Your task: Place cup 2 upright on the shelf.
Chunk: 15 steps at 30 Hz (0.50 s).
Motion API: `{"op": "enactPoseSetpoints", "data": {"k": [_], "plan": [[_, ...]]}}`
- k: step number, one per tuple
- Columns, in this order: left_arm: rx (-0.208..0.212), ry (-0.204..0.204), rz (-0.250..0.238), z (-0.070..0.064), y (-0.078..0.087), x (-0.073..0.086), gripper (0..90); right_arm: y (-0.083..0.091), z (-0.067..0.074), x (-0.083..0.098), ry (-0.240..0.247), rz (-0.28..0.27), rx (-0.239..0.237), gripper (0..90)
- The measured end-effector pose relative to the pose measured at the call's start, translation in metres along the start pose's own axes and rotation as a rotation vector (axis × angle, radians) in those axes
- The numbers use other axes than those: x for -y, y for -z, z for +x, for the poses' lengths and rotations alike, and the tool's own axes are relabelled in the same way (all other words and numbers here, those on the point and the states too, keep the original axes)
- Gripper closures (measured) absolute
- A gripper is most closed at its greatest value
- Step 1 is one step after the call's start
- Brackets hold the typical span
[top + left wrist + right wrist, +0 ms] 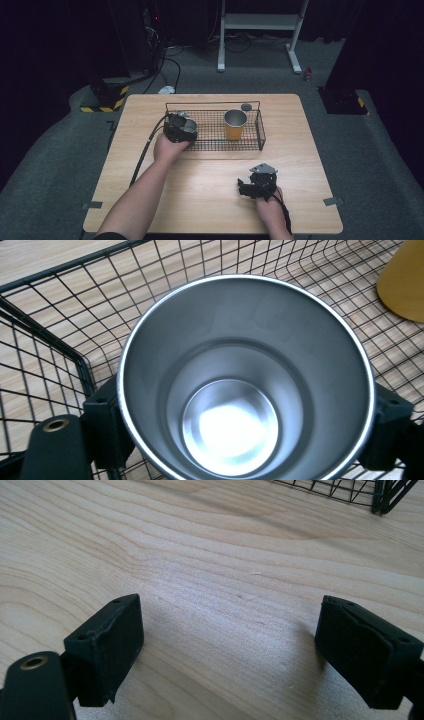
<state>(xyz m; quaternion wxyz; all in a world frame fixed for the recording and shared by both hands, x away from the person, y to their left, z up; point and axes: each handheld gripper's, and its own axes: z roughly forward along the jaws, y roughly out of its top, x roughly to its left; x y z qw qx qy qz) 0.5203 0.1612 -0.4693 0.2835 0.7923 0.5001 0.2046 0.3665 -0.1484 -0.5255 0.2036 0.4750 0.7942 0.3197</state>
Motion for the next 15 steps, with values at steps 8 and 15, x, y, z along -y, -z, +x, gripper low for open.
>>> {"op": "enactPoseSetpoints", "data": {"k": [8, 15], "plan": [[-0.006, -0.013, 0.001, -0.0005, 0.0016, 0.0004, 15.9, 0.0000, 0.0000, 0.0000, 0.000, 0.000, 0.000, 12.1], [-0.011, -0.008, -0.002, -0.0010, 0.0030, 0.0008, 14.4, 0.0000, 0.0000, 0.0000, 0.000, 0.000, 0.000, 12.1]]}}
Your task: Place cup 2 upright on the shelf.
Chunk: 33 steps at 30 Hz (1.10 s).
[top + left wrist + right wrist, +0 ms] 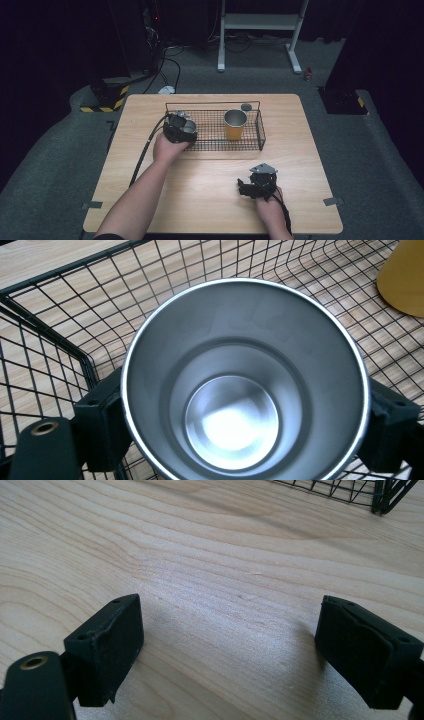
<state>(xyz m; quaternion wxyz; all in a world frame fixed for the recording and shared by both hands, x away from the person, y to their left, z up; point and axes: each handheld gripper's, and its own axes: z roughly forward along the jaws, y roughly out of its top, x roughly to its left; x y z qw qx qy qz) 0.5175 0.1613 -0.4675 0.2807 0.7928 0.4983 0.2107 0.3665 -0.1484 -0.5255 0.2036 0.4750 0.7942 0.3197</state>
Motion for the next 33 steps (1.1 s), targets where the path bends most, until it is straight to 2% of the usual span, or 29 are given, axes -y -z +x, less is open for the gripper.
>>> {"op": "enactPoseSetpoints", "data": {"k": [19, 28, 33], "plan": [[0.008, 0.001, -0.029, -0.001, 0.003, 0.001, 14.4, 0.000, 0.000, 0.000, 0.000, 0.000, 0.000, 12.1], [0.013, 0.026, -0.047, -0.004, -0.001, -0.008, 14.6, 0.000, 0.000, 0.000, 0.000, 0.000, 0.000, 12.2], [-0.001, 0.029, -0.058, -0.008, -0.004, -0.014, 14.6, 0.000, 0.000, 0.000, 0.002, 0.000, -0.001, 12.1]]}}
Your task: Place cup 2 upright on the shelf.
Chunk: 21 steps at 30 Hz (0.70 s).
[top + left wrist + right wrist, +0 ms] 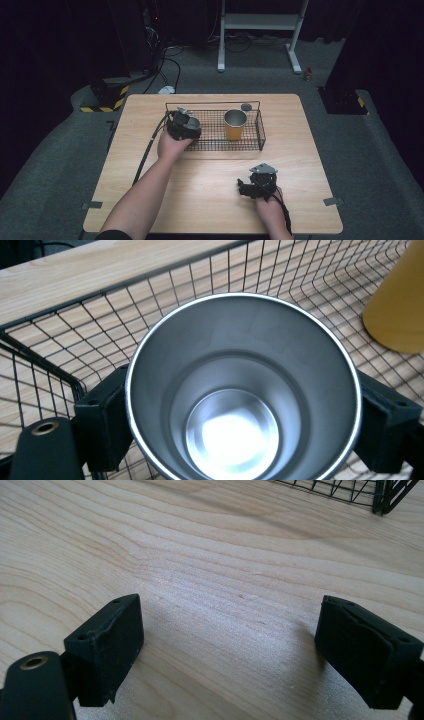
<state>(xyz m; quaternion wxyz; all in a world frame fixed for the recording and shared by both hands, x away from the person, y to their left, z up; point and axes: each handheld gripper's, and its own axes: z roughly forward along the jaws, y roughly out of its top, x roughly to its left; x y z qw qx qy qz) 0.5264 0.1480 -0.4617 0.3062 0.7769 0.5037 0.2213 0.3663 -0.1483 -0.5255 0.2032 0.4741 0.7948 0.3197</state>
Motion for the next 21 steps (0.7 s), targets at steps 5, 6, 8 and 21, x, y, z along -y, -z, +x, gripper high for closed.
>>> {"op": "enactPoseSetpoints", "data": {"k": [5, 6, 8, 21], "plan": [[-0.001, 0.001, 0.017, -0.0035, -0.0045, -0.0011, 14.5, 0.0000, 0.0000, 0.0000, 0.000, 0.000, 0.000, 12.1], [-0.002, -0.002, 0.024, -0.0036, -0.0051, -0.0011, 14.5, 0.0000, 0.0000, 0.0000, 0.000, 0.000, 0.000, 12.1], [-0.003, -0.002, 0.023, -0.0034, -0.0050, -0.0009, 14.5, 0.0000, 0.0000, 0.0000, 0.000, 0.000, 0.000, 12.1], [0.003, 0.002, 0.042, 0.0005, -0.0024, 0.0001, 1.4, 0.0000, 0.0000, 0.0000, 0.003, -0.001, 0.000, 12.1]]}}
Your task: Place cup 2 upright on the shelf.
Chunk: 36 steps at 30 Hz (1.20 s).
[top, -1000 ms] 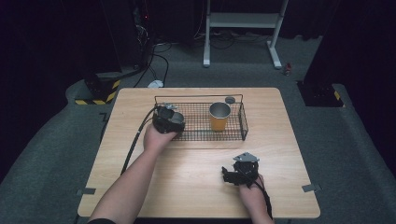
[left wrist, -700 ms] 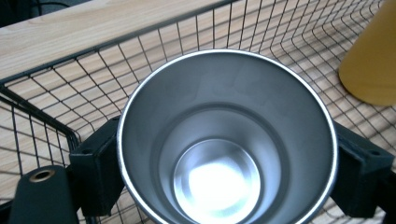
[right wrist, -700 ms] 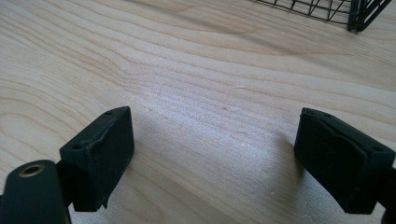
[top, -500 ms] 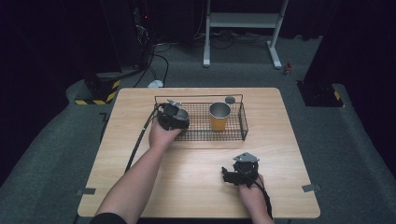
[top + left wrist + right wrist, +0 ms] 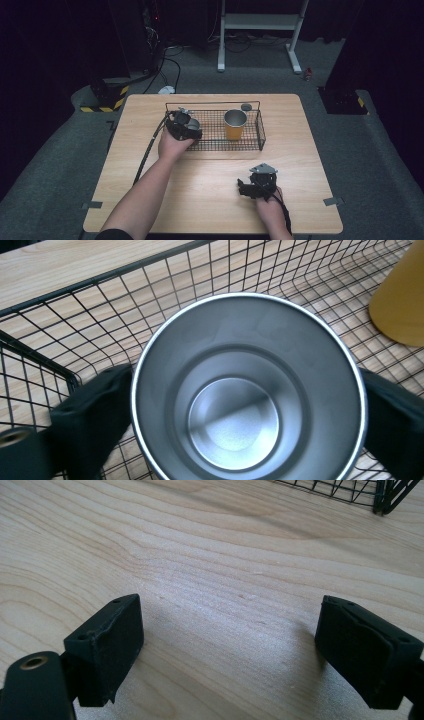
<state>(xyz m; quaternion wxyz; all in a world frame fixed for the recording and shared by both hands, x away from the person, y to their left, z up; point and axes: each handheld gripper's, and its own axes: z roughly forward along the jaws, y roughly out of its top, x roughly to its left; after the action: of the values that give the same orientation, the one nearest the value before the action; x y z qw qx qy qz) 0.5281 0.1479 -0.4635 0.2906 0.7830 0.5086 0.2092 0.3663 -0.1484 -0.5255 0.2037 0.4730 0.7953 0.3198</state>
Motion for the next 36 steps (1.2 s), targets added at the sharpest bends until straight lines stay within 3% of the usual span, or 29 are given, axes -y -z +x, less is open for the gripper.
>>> {"op": "enactPoseSetpoints", "data": {"k": [8, 23, 36], "plan": [[-0.003, 0.001, -0.006, 0.000, 0.003, -0.001, 0.0, 0.000, 0.000, 0.000, 0.000, 0.000, 0.000, 12.1], [0.006, 0.009, -0.086, 0.002, 0.024, -0.002, 0.1, 0.000, 0.000, 0.000, -0.002, 0.002, -0.001, 12.1], [0.067, 0.021, -0.169, 0.012, 0.053, 0.016, 2.8, 0.000, 0.001, 0.000, -0.003, 0.002, -0.001, 12.1]]}}
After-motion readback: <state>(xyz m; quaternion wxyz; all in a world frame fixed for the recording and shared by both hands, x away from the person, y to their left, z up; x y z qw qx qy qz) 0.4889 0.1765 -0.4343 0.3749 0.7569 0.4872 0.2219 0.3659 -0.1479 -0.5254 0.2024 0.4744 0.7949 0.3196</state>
